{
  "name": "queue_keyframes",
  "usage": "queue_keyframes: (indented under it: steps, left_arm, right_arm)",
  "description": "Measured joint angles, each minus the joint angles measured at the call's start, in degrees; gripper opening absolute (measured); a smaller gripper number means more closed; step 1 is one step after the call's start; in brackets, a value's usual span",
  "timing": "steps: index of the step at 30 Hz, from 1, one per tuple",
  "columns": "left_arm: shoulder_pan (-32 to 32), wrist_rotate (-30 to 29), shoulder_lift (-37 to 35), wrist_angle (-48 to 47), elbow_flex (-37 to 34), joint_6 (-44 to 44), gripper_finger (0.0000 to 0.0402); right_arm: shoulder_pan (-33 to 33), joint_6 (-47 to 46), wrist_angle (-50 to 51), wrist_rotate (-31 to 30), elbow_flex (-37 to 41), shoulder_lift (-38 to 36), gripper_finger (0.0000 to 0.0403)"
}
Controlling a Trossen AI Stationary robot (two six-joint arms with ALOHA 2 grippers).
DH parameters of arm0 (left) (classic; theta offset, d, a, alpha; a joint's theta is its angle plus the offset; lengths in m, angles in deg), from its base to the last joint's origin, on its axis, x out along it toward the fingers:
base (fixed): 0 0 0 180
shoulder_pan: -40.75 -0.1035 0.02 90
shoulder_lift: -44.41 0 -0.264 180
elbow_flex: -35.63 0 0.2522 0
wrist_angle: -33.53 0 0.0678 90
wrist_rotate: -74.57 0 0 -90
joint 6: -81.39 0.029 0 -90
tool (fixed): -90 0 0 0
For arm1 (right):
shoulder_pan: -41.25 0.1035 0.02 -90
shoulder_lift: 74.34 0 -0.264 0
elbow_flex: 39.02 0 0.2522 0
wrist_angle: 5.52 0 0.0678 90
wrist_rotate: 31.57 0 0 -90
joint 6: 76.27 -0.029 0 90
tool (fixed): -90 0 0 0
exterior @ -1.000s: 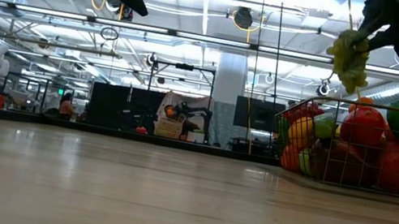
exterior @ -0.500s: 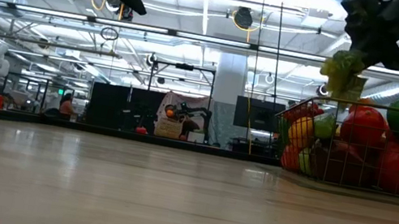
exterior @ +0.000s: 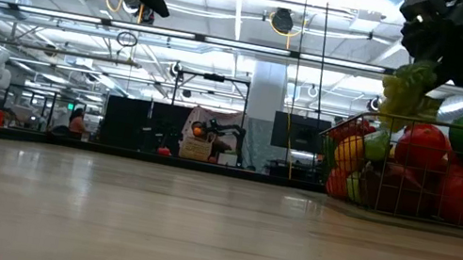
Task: Build produce basket
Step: Put the green grapes into the wire basket, then return to Home Position
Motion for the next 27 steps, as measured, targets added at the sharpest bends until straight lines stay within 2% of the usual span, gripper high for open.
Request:
queue_keyframes:
  steps: [7, 12, 15, 20, 23, 27]
  left_arm:
    - [0.0, 0.6, 0.0, 0.0, 0.0, -0.3, 0.0234]
    - [0.1, 3.6, 0.0, -0.8, 0.0, -1.5, 0.0234]
    - [0.4, 3.8, 0.0, -0.8, 0.0, -4.7, 0.0234]
    - [0.9, 2.3, 0.0, 4.1, 0.0, -9.2, 0.0234]
    - [1.4, -0.4, 0.0, 10.6, 0.0, -7.3, 0.0234]
    - [1.5, -4.5, 0.0, 17.2, 0.0, -0.1, 0.0234]
  right_arm:
    - [0.0, 0.2, 4.8, 4.3, 0.0, -1.7, 0.0193]
    - [0.5, -1.5, 6.9, 11.1, 0.0, -6.4, 0.0219]
    - [1.4, -3.0, 4.2, 14.6, 0.0, -10.5, 0.0221]
    - [2.0, 0.0, -8.6, 18.6, 0.0, -18.2, 0.0212]
    - [2.0, 4.4, -16.6, 19.5, 0.0, -21.7, 0.0202]
    - [2.0, 10.8, -26.1, 19.5, 0.0, -23.8, 0.0178]
